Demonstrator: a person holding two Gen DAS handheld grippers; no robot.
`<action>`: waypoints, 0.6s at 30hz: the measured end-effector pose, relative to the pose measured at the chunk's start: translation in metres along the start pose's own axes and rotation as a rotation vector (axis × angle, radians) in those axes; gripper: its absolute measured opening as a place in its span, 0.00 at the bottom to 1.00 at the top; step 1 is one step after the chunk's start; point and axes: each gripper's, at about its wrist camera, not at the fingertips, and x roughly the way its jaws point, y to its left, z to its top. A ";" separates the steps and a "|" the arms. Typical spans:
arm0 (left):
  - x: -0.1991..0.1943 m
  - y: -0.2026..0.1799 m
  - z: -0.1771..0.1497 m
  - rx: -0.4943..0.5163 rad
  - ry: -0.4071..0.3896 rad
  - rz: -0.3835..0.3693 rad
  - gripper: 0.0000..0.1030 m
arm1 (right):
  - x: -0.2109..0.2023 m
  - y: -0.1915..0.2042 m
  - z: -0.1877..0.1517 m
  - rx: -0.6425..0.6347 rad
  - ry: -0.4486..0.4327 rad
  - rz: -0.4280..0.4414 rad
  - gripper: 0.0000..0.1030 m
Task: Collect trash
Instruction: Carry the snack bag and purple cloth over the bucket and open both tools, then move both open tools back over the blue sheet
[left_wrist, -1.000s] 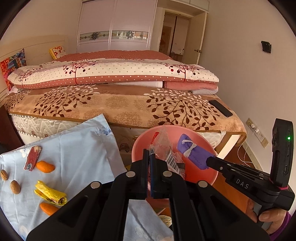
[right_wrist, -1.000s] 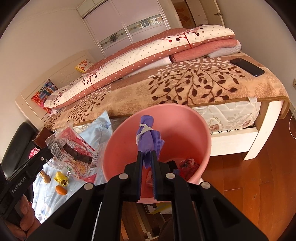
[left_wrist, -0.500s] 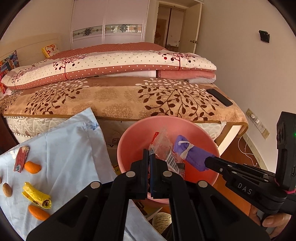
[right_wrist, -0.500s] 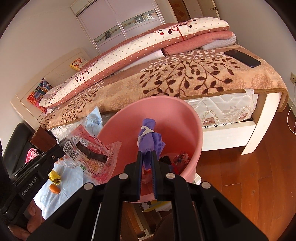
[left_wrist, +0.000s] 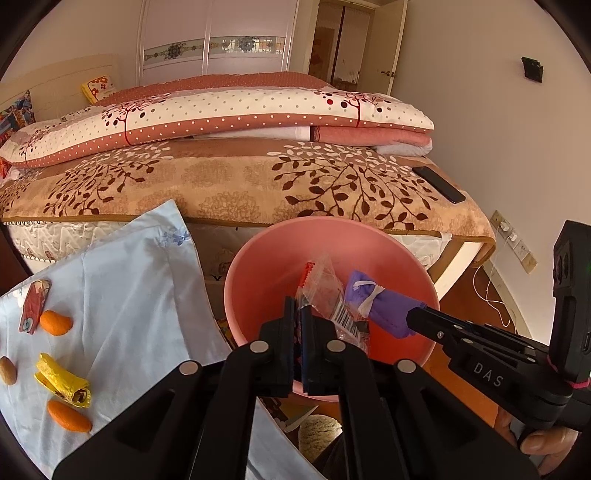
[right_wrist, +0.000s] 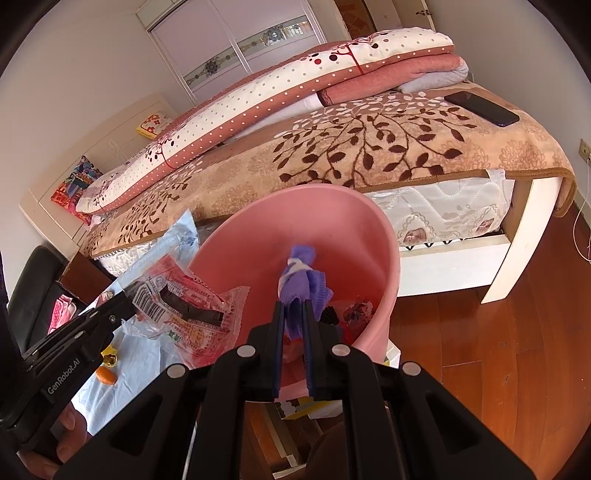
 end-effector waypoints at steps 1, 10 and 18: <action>0.000 0.000 0.000 -0.002 0.002 -0.004 0.09 | 0.000 0.000 0.000 0.000 -0.001 -0.001 0.09; -0.008 0.001 -0.003 -0.004 -0.019 -0.013 0.37 | -0.003 0.000 0.001 0.006 -0.011 -0.004 0.09; -0.023 0.008 -0.007 -0.023 -0.033 -0.003 0.38 | -0.008 0.014 -0.002 -0.027 -0.009 0.029 0.22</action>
